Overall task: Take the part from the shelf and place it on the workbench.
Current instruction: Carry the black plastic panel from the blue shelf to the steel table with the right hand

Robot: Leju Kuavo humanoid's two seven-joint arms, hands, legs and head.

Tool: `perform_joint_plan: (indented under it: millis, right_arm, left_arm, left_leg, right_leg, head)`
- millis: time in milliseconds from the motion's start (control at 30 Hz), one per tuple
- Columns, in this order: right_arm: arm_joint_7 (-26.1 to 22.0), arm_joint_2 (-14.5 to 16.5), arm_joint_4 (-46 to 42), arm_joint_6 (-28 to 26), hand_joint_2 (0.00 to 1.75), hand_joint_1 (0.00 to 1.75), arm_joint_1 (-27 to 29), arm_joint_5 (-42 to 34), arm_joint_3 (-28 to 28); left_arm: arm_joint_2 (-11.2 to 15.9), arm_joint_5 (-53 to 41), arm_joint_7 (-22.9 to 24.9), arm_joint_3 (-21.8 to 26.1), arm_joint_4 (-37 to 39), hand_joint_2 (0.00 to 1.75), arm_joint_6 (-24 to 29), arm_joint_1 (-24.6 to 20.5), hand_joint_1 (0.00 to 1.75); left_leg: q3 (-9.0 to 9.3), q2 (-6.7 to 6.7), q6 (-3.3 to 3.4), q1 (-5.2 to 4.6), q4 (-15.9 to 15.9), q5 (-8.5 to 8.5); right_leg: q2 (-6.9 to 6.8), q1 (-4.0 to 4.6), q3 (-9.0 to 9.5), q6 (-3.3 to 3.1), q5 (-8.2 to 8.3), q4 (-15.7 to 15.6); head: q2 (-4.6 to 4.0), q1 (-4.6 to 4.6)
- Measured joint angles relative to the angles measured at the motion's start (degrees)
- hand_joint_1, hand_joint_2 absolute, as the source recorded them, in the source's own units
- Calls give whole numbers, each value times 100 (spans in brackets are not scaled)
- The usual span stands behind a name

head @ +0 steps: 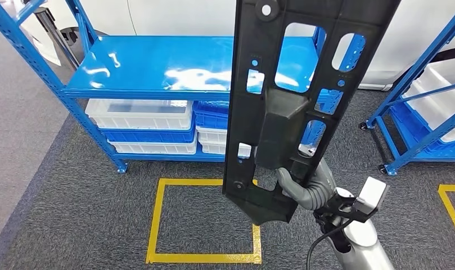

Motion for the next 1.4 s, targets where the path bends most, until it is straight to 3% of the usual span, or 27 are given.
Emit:
perform_joint_plan:
  millis: [100, 167, 300, 533, 600, 667, 700, 767, 833, 900, 1000, 1033, 1067, 1100, 1167, 1233, 1333, 1400]
  right_arm:
    - [-105, 3, -73, 8, 175, 175, 170, 120, -2]
    - [-155, 8, -145, -8, 175, 175, 253, 190, -2]
    - [-189, 20, -234, -44, 175, 175, 352, 269, -2]
    - [-195, 20, -253, -60, 175, 175, 368, 300, -5]
    - [-219, 20, -305, -86, 175, 175, 402, 385, -11]
    - [-264, 22, -426, -134, 175, 175, 480, 546, -15]
    - [-282, 30, -512, -157, 175, 175, 534, 620, -14]
    - [-298, 69, -723, -190, 175, 175, 617, 733, 0]
    - [-289, 106, -836, -199, 175, 175, 633, 774, 31]
    - [-298, 125, -867, -226, 175, 175, 644, 825, 88]
    - [-333, 145, -901, -319, 175, 175, 713, 929, 177]
    - [-344, 146, -903, -344, 175, 175, 748, 949, 199]
    - [-354, 146, -904, -361, 175, 175, 779, 962, 218]
    - [-360, 146, -909, -372, 175, 175, 802, 966, 234]
    - [-367, 146, -937, -374, 175, 175, 826, 966, 254]
    - [-372, 146, -972, -375, 175, 175, 834, 966, 263]
    - [-375, 146, -998, -380, 175, 175, 847, 977, 278]
    - [-384, 144, -1021, -388, 175, 175, 863, 989, 285]
  left_arm:
    - [1, -8, 3, 0, 0, 175, 0, -6, 0]
    - [2, -17, 8, 0, 0, 175, -1, -5, 0]
    - [1, -29, 19, 0, 0, 175, -4, 2, 0]
    - [-1, -35, 20, -1, 0, 175, -4, 0, 0]
    - [1, -40, 20, -3, -1, 175, -4, -6, 0]
    - [2, -45, 18, -7, -2, 175, -7, -9, 0]
    - [2, -47, 17, -8, -2, 175, -9, -4, 0]
    - [-2, -36, -30, -9, -1, 175, -22, -1, 0]
    - [-6, -13, -87, -9, 0, 175, -30, -5, 0]
    - [-7, -13, -99, -9, -1, 175, -17, -4, 0]
    - [-7, -51, -86, -17, -1, 175, -8, 6, 0]
    - [-7, -57, -79, -20, 0, 175, -9, 13, 0]
    - [-7, -61, -72, -21, 0, 175, -10, 20, 0]
    - [-7, -63, -66, -22, -1, 175, -10, 25, 0]
    - [-5, -72, -56, -27, -1, 175, -11, 22, 0]
    - [-4, -84, -53, -35, -2, 175, -11, 14, 0]
    - [-2, -94, -41, -42, -2, 175, -12, 21, 0]
    - [-2, -91, -28, -43, -2, 175, -11, 17, 0]
  left_leg:
    - [737, -11, 61, -10, -1142, 391]
    - [954, -24, 119, -36, -1547, 453]
    - [900, -22, 226, -31, -1609, 548]
    - [891, -10, 248, -8, -1632, 582]
    - [855, 1, 282, -3, -1635, 619]
    - [758, 9, 320, -13, -1631, 680]
    - [688, 11, 321, -19, -1617, 723]
    - [537, 18, 250, -43, -1567, 828]
    - [462, 21, 144, -56, -1522, 878]
    - [347, 14, 79, -48, -1266, 676]
    - [-88, 9, 7, -20, -176, 80]
    - [-172, 10, -8, -11, 68, 6]
    - [-153, 10, -16, -2, 96, 45]
    - [-26, 10, -17, 7, -105, 183]
    - [406, 8, 4, 10, -901, 521]
    - [660, 0, 60, -1, -1430, 658]
    - [648, -5, 167, -6, -1505, 677]
    - [636, 2, 246, 8, -1535, 718]
  right_leg:
    - [10, 5, -86, 55, 64, 35]
    - [11, 10, -117, 122, 114, 49]
    - [21, 24, -141, 242, 205, 32]
    - [29, 17, -154, 253, 179, 58]
    - [35, 0, -248, 273, -29, 259]
    - [35, -16, -505, 313, -465, 903]
    - [34, -26, -531, 326, -578, 1141]
    - [27, -9, -135, 265, -521, 765]
    - [17, -1, 328, 141, -257, -31]
    - [6, -31, 306, 68, -192, -77]
    - [-3, -33, 244, 31, -145, -74]
    - [-4, -31, 226, 32, -138, -63]
    - [-2, -31, 212, 36, -135, -49]
    - [1, -33, 204, 41, -135, -35]
    - [11, -26, 193, 72, -144, -2]
    - [22, -6, 161, 132, -141, 28]
    - [27, -6, 119, 228, -122, 42]
    - [28, -25, 29, 284, -285, 248]
  head:
    - [0, 0]
    - [0, -1]
    - [0, 0]
    - [0, 0]
    - [0, 0]
    - [0, 0]
    - [0, 0]
    - [0, 0]
    - [0, 0]
    - [0, 0]
    - [0, 0]
    - [0, 0]
    - [0, 0]
    - [0, 0]
    - [0, 0]
    - [0, 0]
    - [0, 0]
    - [0, 0]
